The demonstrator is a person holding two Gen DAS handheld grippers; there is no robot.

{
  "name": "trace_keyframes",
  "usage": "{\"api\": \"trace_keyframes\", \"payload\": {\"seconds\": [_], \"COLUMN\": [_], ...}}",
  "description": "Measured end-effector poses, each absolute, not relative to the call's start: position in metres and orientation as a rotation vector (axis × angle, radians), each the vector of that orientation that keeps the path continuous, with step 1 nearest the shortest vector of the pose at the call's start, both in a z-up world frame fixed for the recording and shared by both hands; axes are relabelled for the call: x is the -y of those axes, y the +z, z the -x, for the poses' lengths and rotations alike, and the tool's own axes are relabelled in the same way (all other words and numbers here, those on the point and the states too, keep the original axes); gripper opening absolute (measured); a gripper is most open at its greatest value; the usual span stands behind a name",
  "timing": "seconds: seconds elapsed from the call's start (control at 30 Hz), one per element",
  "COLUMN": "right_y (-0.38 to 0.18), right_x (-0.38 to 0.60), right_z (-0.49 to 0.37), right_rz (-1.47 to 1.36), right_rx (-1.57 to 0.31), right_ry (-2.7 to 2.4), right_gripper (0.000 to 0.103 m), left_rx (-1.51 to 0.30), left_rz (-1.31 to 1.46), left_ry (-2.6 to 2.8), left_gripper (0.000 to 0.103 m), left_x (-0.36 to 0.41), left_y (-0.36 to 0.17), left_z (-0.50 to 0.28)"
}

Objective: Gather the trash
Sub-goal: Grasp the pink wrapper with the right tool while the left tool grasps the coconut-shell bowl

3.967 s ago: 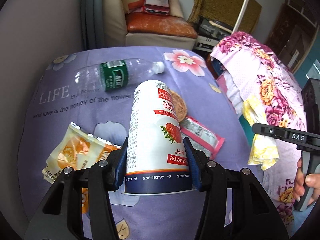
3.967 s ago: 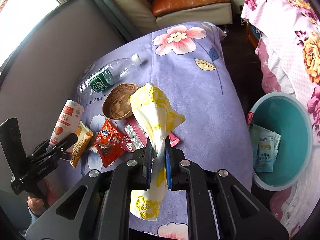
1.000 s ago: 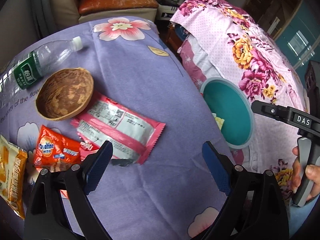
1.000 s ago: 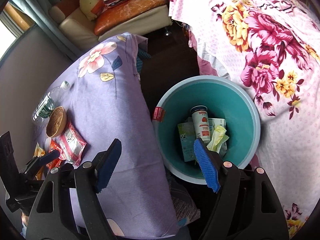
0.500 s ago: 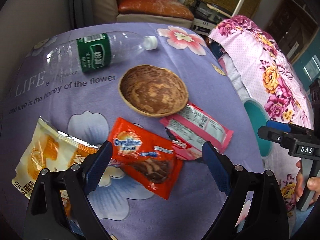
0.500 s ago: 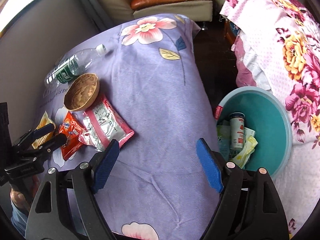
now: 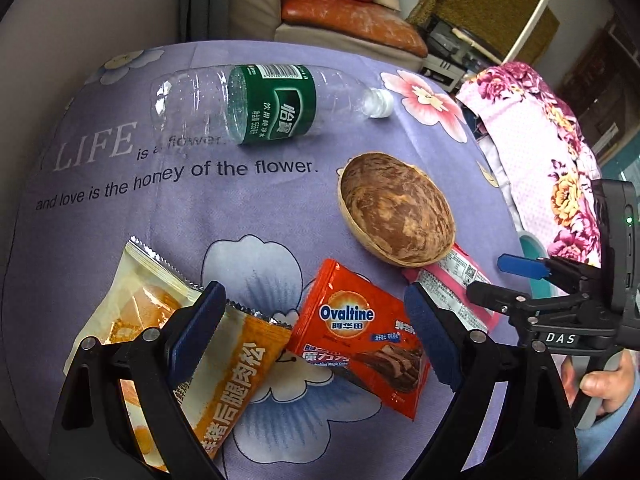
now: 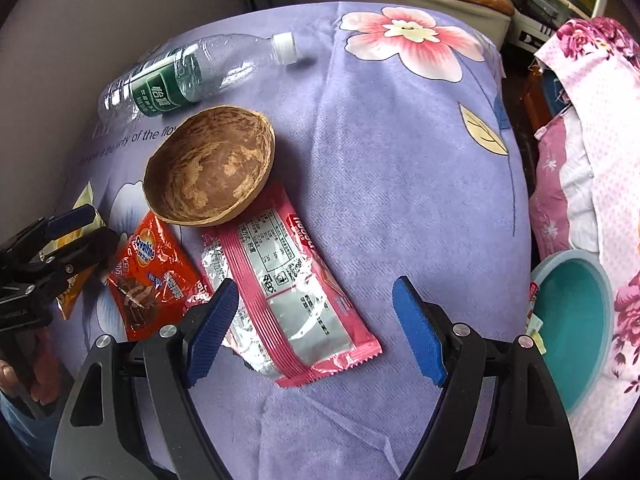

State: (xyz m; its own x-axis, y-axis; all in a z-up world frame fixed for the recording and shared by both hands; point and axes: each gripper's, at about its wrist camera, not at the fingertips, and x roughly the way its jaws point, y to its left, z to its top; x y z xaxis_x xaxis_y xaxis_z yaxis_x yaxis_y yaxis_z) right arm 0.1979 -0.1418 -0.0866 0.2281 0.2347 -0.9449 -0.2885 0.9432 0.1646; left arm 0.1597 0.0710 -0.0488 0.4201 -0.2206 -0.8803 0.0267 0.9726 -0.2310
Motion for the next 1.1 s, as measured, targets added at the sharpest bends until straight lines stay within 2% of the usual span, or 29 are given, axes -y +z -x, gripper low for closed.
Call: {"api": "trace_keyframes", "payload": {"seconds": [0.3,0.37,0.43,0.63,0.73,0.93,1.1], "right_y": [-0.100,-0.101,-0.099,-0.089,-0.080,-0.067,-0.057], "right_x": [0.124,0.118,0.113,0.114,0.128,0.163,0.188], "right_z": [-0.192,-0.185,-0.180,-0.165,-0.161,-0.161,-0.165], "right_rz": [0.149,0.207,0.234,0.212,0.182,0.076,0.010], "right_rx": [-1.270,-1.248,-1.233,-1.232,-1.235,-1.215,-1.183], "right_ry": [0.369,0.357,0.369,0.400,0.381,0.301,0.274], "right_gripper": [0.075,0.073,0.054,0.031,0.027,0.027,0.027], "left_rx": [-1.133,-1.133,-1.132,-1.125,-1.112,-1.133,-1.176], "left_rz": [0.223,0.222,0.230,0.247,0.246,0.259,0.233], "left_ry": [-0.156,-0.157,-0.158,-0.165,-0.177,-0.188,-0.199], "left_gripper": [0.091,0.091,0.091,0.091,0.091,0.091,0.084], "left_x": [-0.079,-0.079,-0.079,-0.078,-0.072,-0.059,-0.041], "left_y": [-0.052,-0.053,-0.053,-0.051,-0.046,-0.056,-0.070], "left_z": [-0.167,-0.167,-0.167,-0.167,-0.170,-0.195,-0.211]}}
